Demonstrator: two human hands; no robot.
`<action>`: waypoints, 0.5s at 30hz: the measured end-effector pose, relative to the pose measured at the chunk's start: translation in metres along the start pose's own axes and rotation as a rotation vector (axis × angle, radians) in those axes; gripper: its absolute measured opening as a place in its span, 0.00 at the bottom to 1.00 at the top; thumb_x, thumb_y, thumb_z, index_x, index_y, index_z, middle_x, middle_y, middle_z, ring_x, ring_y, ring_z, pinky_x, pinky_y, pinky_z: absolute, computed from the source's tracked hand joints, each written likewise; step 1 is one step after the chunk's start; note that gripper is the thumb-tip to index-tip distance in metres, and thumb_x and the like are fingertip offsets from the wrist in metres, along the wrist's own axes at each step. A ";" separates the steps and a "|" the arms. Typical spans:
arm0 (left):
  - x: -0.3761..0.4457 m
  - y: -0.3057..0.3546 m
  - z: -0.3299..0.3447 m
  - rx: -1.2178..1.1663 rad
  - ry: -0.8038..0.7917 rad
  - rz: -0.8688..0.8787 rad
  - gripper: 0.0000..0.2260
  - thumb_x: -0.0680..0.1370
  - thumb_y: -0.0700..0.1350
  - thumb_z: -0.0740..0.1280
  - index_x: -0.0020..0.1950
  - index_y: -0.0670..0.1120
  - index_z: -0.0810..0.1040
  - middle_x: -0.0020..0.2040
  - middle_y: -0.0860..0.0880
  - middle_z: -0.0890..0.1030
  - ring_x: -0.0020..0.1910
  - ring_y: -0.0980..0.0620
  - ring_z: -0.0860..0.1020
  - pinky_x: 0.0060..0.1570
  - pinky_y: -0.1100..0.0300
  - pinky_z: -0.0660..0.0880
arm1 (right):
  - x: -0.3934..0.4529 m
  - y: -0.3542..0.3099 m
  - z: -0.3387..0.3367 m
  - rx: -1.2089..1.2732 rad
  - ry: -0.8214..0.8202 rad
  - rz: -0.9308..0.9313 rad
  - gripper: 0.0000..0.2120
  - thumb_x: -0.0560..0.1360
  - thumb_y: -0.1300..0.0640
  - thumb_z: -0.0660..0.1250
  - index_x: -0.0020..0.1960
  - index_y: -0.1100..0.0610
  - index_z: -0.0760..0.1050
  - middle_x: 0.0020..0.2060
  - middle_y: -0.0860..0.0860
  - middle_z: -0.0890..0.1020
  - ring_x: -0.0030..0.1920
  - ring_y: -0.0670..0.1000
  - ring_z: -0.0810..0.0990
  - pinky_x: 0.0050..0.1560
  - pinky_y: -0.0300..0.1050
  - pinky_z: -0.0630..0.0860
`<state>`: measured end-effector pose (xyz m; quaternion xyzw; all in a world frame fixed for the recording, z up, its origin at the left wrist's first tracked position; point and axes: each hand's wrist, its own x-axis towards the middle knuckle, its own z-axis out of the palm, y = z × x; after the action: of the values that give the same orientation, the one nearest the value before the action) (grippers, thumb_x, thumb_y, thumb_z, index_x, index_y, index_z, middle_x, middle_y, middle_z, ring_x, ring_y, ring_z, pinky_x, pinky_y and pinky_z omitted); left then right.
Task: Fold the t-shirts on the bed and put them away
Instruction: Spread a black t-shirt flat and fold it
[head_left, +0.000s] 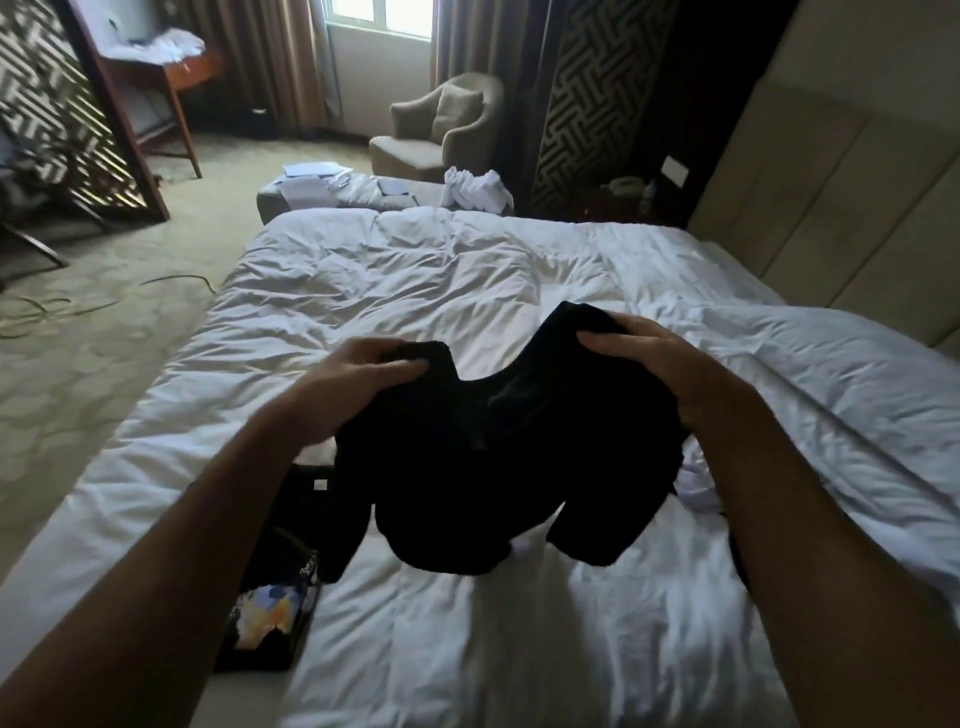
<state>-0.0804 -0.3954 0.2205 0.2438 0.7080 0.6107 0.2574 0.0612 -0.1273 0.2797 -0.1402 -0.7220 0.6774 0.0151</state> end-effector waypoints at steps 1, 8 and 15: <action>-0.007 0.019 -0.005 -0.036 -0.063 0.000 0.21 0.63 0.49 0.80 0.52 0.43 0.85 0.48 0.41 0.84 0.40 0.50 0.82 0.37 0.64 0.78 | -0.009 -0.007 -0.004 0.020 -0.003 -0.014 0.10 0.72 0.57 0.69 0.52 0.57 0.82 0.46 0.54 0.86 0.45 0.51 0.85 0.48 0.41 0.81; 0.003 0.064 -0.035 0.067 -0.106 -0.017 0.30 0.58 0.57 0.81 0.56 0.44 0.84 0.54 0.43 0.85 0.50 0.47 0.84 0.47 0.61 0.82 | 0.000 -0.025 -0.024 0.052 -0.007 0.039 0.07 0.78 0.58 0.66 0.52 0.58 0.81 0.43 0.54 0.86 0.41 0.49 0.85 0.42 0.38 0.82; 0.101 -0.066 -0.010 0.353 0.218 -0.103 0.07 0.78 0.44 0.67 0.53 0.54 0.82 0.48 0.50 0.85 0.47 0.49 0.82 0.46 0.64 0.76 | 0.118 0.115 -0.026 -0.311 0.113 0.181 0.12 0.77 0.61 0.69 0.59 0.63 0.78 0.54 0.64 0.83 0.55 0.61 0.82 0.63 0.58 0.76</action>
<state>-0.1645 -0.3454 0.1492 0.1810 0.8391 0.4861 0.1637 -0.0258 -0.0710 0.1493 -0.2429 -0.8005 0.5472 -0.0275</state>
